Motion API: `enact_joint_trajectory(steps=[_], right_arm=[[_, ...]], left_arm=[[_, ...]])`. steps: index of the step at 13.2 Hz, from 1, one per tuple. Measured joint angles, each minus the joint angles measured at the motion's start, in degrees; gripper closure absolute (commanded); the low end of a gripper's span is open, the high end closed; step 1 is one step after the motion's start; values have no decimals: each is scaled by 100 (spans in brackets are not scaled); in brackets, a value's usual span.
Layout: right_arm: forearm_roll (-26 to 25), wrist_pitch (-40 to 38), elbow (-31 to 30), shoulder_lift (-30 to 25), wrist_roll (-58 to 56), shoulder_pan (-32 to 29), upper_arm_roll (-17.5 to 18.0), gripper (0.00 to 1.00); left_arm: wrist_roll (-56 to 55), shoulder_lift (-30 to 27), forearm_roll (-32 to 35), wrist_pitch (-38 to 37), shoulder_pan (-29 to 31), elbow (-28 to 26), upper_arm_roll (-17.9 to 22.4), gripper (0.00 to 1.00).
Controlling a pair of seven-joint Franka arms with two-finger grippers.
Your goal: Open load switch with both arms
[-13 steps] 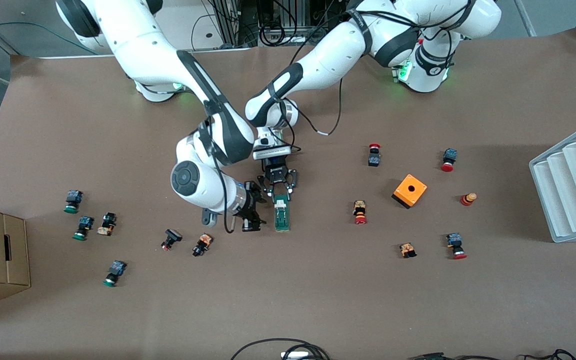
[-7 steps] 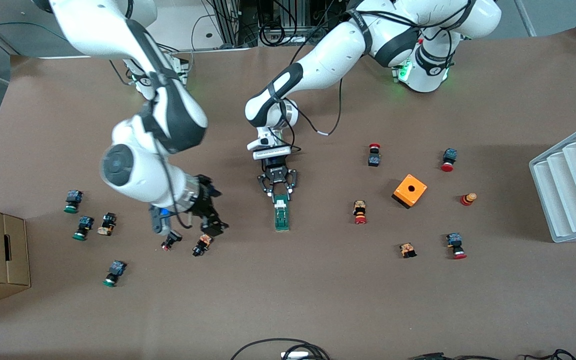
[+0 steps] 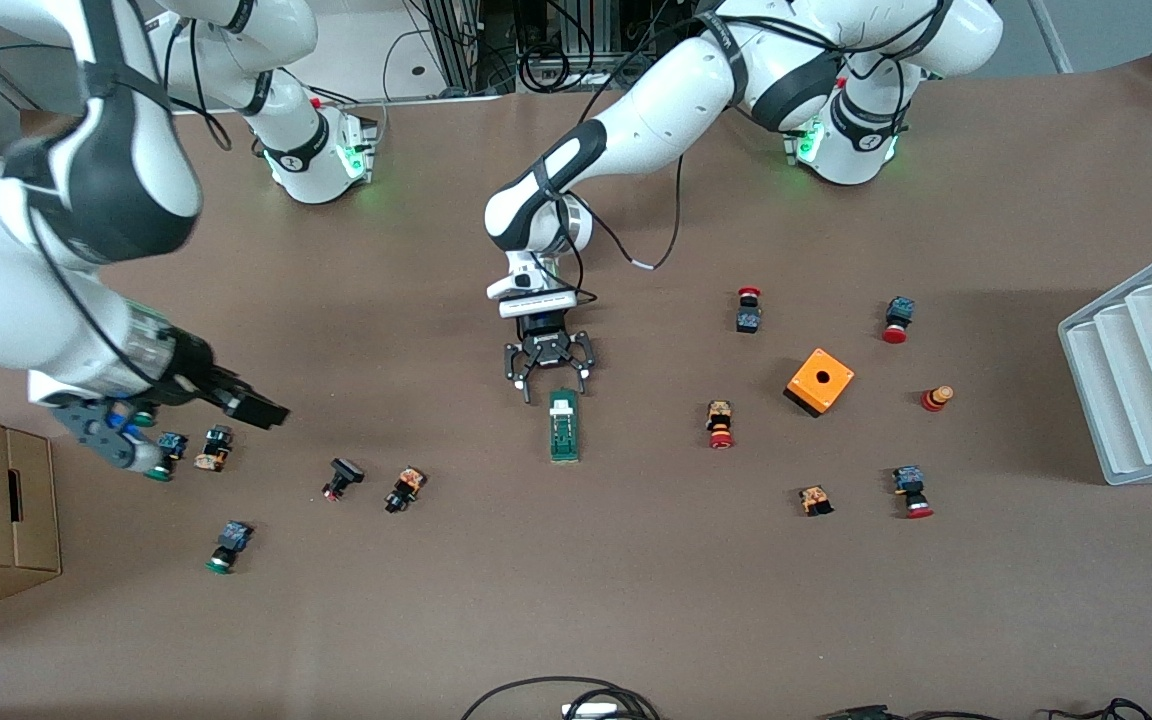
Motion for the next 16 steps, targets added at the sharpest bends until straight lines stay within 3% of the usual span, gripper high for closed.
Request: enact_joint_trajectory(steps=[3, 6, 10, 16], right_arm=[[-363, -34, -104, -335, -1857, -573, -16, 0], [-491, 321, -696, -939, -3344, -1041, -43, 0], [-525, 1166, -1639, -1500, -4295, -1103, -245, 0], [-526, 1324, -1663, -1488, -4398, -1079, -209, 0]], left_arm=[[155, -252, -36, 29, 142, -134, -166, 0], [491, -575, -310, 68, 184, -176, -242, 0], [1078, -1113, -763, 303, 236, -174, -277, 0], [2585, -2020, -1785, 848, 531, -158, -348, 0]])
